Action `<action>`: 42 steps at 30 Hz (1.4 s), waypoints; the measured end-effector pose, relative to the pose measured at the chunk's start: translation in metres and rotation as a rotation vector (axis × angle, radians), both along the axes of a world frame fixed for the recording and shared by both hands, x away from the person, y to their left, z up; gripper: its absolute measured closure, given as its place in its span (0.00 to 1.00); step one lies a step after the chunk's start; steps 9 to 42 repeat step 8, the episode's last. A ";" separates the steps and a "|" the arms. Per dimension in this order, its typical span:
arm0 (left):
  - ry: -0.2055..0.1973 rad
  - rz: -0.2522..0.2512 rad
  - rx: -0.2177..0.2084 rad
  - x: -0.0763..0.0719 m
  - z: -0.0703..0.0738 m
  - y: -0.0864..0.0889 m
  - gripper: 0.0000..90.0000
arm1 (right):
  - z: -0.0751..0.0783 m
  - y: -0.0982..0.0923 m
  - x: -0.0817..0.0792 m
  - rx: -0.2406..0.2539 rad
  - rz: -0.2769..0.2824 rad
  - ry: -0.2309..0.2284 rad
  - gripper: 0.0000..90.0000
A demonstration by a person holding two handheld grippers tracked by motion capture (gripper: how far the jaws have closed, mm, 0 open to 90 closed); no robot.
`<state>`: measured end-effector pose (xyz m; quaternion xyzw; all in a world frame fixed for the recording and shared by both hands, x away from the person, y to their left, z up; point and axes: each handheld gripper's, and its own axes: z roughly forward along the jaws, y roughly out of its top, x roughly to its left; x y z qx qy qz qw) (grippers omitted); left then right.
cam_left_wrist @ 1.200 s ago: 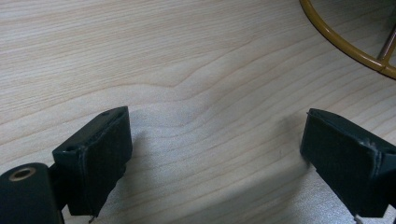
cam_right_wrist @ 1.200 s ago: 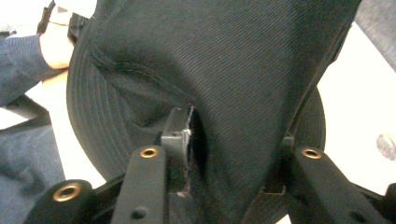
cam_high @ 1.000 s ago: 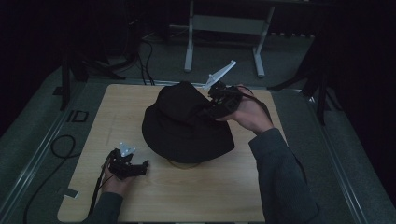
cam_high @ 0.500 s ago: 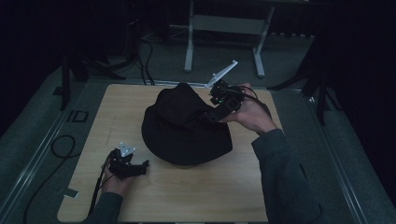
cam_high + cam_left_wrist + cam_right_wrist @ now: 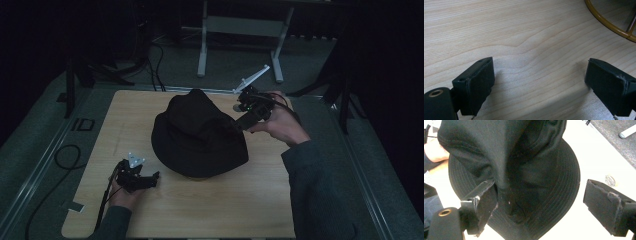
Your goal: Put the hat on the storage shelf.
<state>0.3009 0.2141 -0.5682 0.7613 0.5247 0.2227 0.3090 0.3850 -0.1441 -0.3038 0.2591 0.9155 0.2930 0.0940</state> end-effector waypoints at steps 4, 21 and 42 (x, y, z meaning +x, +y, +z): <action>0.001 0.000 0.000 0.000 0.000 0.000 0.10 | -0.002 -0.006 0.000 0.002 -0.007 0.003 0.14; 0.001 0.000 -0.001 0.000 0.000 0.000 0.10 | -0.004 -0.013 -0.001 0.013 -0.015 0.008 0.15; 0.001 0.000 -0.001 0.000 0.000 0.000 0.10 | -0.004 -0.013 -0.001 0.013 -0.015 0.008 0.15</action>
